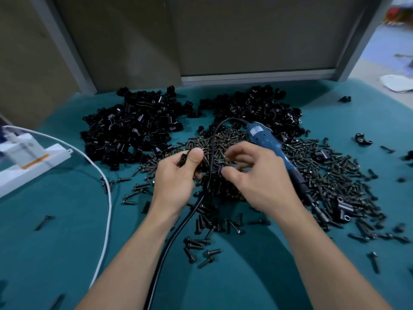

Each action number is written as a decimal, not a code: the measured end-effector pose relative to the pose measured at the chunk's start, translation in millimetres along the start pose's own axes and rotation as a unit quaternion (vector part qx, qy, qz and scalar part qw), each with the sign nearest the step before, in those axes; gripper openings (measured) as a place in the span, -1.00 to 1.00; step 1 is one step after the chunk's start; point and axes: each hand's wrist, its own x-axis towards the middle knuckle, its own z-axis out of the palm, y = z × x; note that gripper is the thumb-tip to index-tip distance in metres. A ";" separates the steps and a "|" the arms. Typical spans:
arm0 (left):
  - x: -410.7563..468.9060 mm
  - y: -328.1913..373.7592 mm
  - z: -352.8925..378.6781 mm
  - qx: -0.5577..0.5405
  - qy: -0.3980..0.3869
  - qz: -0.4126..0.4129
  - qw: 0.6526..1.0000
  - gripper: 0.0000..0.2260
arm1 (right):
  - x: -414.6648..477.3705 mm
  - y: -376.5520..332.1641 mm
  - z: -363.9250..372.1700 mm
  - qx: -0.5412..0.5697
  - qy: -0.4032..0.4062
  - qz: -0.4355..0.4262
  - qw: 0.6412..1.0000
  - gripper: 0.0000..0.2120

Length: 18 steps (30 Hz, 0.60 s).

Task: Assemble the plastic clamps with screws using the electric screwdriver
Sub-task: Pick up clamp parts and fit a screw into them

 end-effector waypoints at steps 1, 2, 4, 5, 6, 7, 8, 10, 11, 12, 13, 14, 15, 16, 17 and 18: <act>0.4 -0.2 -1.8 0.006 0.017 -0.021 1.000 -0.52 | -4.9 0.8 -6.3 -0.021 -0.013 -0.004 1.000 -0.88; 1.1 0.2 -3.9 0.006 0.032 -0.041 0.999 -0.53 | -9.7 1.8 -11.6 -0.043 -0.046 -0.006 0.998 -0.90; 3.3 -0.5 -7.4 -0.004 0.062 -0.069 0.996 -0.53 | -19.2 2.5 -19.9 -0.090 -0.145 0.000 0.985 -0.90; 4.8 -1.4 -8.7 -0.014 0.074 -0.079 0.994 -0.54 | -23.7 2.2 -22.9 -0.115 -0.200 0.008 0.973 -0.87; 6.1 -2.0 -9.9 -0.026 0.083 -0.088 0.992 -0.58 | -27.0 2.1 -25.0 -0.146 -0.247 0.012 0.958 -0.80; 7.1 -2.4 -10.6 -0.037 0.087 -0.094 0.991 -0.61 | -28.8 2.3 -26.5 -0.180 -0.280 0.013 0.943 -0.72; 8.0 -2.3 -11.1 -0.044 0.088 -0.098 0.990 -0.63 | -29.3 2.5 -26.9 -0.208 -0.296 0.012 0.932 -0.67; 9.3 -1.9 -11.6 -0.056 0.085 -0.104 0.989 -0.65 | -28.0 2.0 -24.9 -0.235 -0.303 0.007 0.924 -0.64; 9.8 -1.5 -11.7 -0.058 0.084 -0.107 0.989 -0.66 | -27.7 1.9 -22.8 -0.234 -0.303 0.003 0.924 -0.65; 10.2 -1.4 -11.4 -0.057 0.082 -0.111 0.989 -0.68 | -27.2 2.8 -20.2 -0.231 -0.301 0.002 0.925 -0.67; 10.6 -1.4 -10.9 -0.057 0.080 -0.112 0.989 -0.69 | -27.2 3.9 -18.2 -0.228 -0.298 0.002 0.927 -0.71; 10.8 -1.3 -10.3 -0.058 0.076 -0.112 0.989 -0.71 | -27.1 5.5 -16.8 -0.225 -0.291 0.005 0.930 -0.75; 11.2 -1.9 -10.0 -0.058 0.070 -0.110 0.990 -0.71 | -27.3 7.2 -16.1 -0.224 -0.282 0.006 0.933 -0.81; 11.4 -2.9 -9.8 -0.056 0.061 -0.108 0.991 -0.69 | -27.7 7.9 -15.7 -0.225 -0.272 0.003 0.936 -0.88; 11.7 -3.3 -9.8 -0.051 0.051 -0.106 0.992 -0.67 | -27.6 8.4 -14.7 -0.220 -0.258 -0.005 0.941 -0.93; 11.5 -3.3 -9.5 -0.043 0.038 -0.106 0.993 -0.64 | -27.4 8.3 -13.2 -0.196 -0.231 -0.011 0.953 -0.92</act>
